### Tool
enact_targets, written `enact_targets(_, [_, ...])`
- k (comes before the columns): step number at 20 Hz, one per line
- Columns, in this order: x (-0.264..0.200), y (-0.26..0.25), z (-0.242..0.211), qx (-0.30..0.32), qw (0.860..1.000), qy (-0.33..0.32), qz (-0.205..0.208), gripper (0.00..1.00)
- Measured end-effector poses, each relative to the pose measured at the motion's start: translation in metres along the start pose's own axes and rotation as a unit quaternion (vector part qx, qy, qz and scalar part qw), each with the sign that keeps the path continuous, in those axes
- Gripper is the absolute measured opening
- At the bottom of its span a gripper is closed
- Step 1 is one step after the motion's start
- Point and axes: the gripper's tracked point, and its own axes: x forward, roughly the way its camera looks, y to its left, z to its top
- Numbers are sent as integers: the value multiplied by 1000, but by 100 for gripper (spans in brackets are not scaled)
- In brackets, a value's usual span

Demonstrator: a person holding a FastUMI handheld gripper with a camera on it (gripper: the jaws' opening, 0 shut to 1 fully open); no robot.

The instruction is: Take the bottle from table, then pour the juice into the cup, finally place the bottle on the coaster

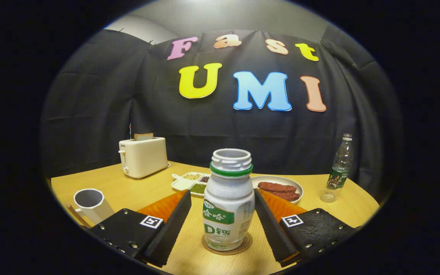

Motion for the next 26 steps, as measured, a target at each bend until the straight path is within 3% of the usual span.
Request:
enact_targets(6, [-37, 4, 73, -41, 996, -76, -18, 97])
enact_targets(15, [-146, -16, 193, 7, 986, -157, -59, 95])
enact_targets(26, [-230, -86, 184, -9, 976, -168, -135, 94])
